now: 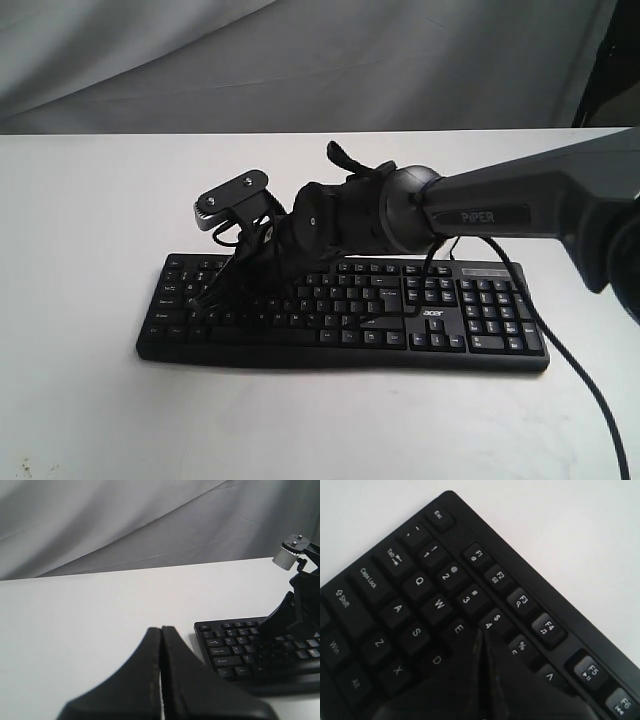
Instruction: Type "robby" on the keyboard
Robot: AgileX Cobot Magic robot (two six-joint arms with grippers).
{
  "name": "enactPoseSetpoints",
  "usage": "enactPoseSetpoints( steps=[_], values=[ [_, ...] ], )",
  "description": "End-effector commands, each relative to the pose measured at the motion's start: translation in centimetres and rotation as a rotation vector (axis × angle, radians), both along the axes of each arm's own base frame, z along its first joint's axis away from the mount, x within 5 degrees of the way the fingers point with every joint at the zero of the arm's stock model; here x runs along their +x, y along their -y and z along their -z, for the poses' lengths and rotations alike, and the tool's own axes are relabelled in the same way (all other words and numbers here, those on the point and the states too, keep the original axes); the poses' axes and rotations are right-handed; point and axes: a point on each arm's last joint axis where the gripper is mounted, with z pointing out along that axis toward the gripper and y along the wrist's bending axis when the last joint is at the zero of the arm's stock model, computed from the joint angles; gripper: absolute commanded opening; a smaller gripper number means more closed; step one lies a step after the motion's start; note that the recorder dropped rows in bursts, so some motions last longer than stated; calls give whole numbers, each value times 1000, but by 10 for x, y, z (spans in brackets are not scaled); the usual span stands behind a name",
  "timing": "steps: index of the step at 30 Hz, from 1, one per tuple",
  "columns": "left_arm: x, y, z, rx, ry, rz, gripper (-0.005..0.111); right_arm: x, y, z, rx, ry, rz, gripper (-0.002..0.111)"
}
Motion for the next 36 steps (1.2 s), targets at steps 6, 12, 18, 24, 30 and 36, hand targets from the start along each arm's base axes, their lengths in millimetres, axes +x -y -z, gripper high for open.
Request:
enactPoseSetpoints(
  steps=[6, 12, 18, 24, 30, 36],
  values=[
    [0, 0, 1, 1, 7, 6, 0, 1, -1, 9, -15, -7, -8, 0],
    [0, 0, 1, 1, 7, 6, 0, 0, 2, -25, 1, 54, -36, 0],
    [0, 0, 1, 1, 7, 6, 0, -15, 57, -44, -6, 7, 76, 0],
    [0, 0, 1, 1, 7, 6, 0, -15, 72, -28, -31, -1, 114, 0],
    [0, 0, 1, 1, 7, 6, 0, -11, 81, -25, -41, -11, 133, 0],
    [0, 0, 1, 1, 7, 6, 0, -12, 81, -21, -49, -19, 131, 0]
  ],
)
